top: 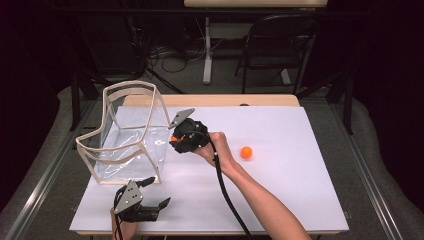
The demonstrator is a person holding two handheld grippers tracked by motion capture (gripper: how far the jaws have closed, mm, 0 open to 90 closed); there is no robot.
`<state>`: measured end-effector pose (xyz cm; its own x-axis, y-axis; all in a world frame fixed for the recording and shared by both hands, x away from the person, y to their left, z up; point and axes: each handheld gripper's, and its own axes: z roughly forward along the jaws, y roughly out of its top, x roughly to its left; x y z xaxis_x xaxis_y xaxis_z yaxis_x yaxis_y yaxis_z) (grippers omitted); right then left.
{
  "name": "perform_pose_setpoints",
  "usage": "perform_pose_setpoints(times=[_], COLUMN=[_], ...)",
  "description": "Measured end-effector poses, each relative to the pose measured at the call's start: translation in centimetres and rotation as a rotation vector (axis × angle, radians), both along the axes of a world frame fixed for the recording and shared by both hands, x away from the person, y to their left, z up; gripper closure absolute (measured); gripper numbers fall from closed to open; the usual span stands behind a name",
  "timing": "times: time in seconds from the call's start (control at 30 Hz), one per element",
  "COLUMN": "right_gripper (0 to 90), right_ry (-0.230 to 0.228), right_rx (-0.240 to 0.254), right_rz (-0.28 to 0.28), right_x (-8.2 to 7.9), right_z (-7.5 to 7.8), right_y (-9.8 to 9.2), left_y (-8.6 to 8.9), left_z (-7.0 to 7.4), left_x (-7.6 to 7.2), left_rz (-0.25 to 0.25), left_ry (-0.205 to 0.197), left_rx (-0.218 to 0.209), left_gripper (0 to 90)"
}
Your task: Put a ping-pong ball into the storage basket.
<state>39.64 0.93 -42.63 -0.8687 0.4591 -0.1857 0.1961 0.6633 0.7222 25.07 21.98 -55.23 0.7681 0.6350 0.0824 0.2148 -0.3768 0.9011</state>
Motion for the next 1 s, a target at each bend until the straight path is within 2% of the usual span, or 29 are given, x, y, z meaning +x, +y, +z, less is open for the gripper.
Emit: perform_pose_setpoints(times=[0.47,1.0], right_gripper=[50.6,50.6], right_ry=[-0.023,-0.028], right_rx=[0.005,0.011], right_rz=[0.012,0.031], right_x=[0.2,0.3], right_z=[1.6,3.1], right_y=[0.6,1.3], left_y=[0.0,0.0], left_z=[0.0,-0.1], left_x=[0.1,0.1], left_rz=[-0.002,-0.004], left_ry=[0.002,0.006], left_rx=[-0.005,-0.010], left_gripper=[15.8,15.7])
